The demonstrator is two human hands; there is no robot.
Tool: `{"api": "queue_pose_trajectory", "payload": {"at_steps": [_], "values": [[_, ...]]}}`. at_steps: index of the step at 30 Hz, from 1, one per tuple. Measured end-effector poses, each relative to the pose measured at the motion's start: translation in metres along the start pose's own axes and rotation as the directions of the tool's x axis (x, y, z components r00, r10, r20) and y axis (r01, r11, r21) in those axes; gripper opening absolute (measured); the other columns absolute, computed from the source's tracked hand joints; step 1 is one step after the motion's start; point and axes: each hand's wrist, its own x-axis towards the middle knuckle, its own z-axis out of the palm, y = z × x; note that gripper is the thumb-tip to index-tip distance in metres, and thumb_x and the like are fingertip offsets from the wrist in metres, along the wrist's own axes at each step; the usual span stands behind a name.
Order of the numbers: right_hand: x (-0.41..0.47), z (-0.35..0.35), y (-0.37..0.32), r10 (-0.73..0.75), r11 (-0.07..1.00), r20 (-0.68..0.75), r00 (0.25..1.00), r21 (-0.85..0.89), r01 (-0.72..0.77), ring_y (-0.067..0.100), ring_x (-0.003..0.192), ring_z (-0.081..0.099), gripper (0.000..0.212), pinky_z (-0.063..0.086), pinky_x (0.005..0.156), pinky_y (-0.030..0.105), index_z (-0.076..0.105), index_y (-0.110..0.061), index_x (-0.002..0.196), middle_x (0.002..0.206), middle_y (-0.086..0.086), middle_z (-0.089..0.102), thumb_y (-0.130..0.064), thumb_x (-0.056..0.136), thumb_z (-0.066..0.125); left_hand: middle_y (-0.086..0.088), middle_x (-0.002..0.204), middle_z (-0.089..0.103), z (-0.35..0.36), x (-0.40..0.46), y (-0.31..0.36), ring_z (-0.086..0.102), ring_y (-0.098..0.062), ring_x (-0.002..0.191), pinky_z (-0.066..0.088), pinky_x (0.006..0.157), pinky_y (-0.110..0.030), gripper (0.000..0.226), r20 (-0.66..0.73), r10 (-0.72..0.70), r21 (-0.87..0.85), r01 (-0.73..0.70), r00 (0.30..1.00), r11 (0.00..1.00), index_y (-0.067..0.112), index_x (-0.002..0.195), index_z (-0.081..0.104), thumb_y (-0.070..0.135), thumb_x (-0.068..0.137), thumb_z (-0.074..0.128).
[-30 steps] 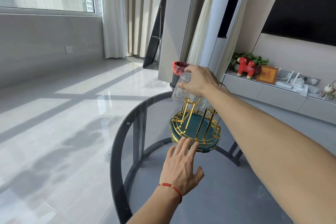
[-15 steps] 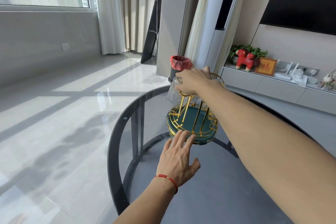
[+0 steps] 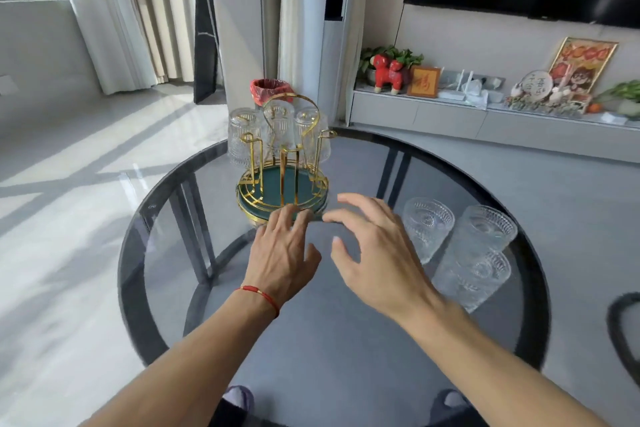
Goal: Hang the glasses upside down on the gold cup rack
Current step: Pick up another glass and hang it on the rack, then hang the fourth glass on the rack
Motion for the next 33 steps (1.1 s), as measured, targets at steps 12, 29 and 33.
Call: {"api": "queue_pose_trajectory", "payload": {"at_steps": [12,29,33], "values": [[-0.072,-0.053,0.101,0.725,0.670,-0.096,0.682,0.327,-0.667,0.024,0.146,0.038,0.103,0.033,0.109,0.027,0.023,-0.015,0.160,0.157,0.008,0.039,-0.038,0.080,0.083,0.000,0.130,0.062,-0.003,-0.017,0.105,0.058,-0.016,0.115,0.052,0.096,-0.036,0.059,0.136,0.048,-0.560,0.037,0.990,0.828,0.023,0.136,0.057,0.033,0.079,0.068],[-0.074,-0.051,0.087,0.258,0.915,0.038,0.965,0.310,-0.257,-0.002,0.119,0.061,0.088,0.050,0.099,0.016,0.058,-0.026,0.143,0.131,-0.013,0.067,-0.037,0.063,0.092,0.001,0.128,0.070,-0.014,-0.026,0.124,0.068,-0.012,0.116,0.060,0.096,-0.040,0.086,0.433,0.034,-0.811,0.373,0.901,0.450,0.032,0.137,0.052,0.045,0.060,0.088],[-0.059,-0.037,0.072,0.230,0.876,0.165,0.959,0.394,-0.278,-0.008,0.134,0.046,0.095,0.036,0.110,0.015,0.043,-0.029,0.155,0.150,-0.014,0.052,-0.056,0.070,0.078,-0.007,0.118,0.071,-0.027,-0.018,0.112,0.074,-0.021,0.102,0.066,0.080,-0.050,0.081,0.392,-0.145,-0.830,0.417,0.908,0.370,0.020,0.124,0.058,0.043,0.053,0.088]]}}
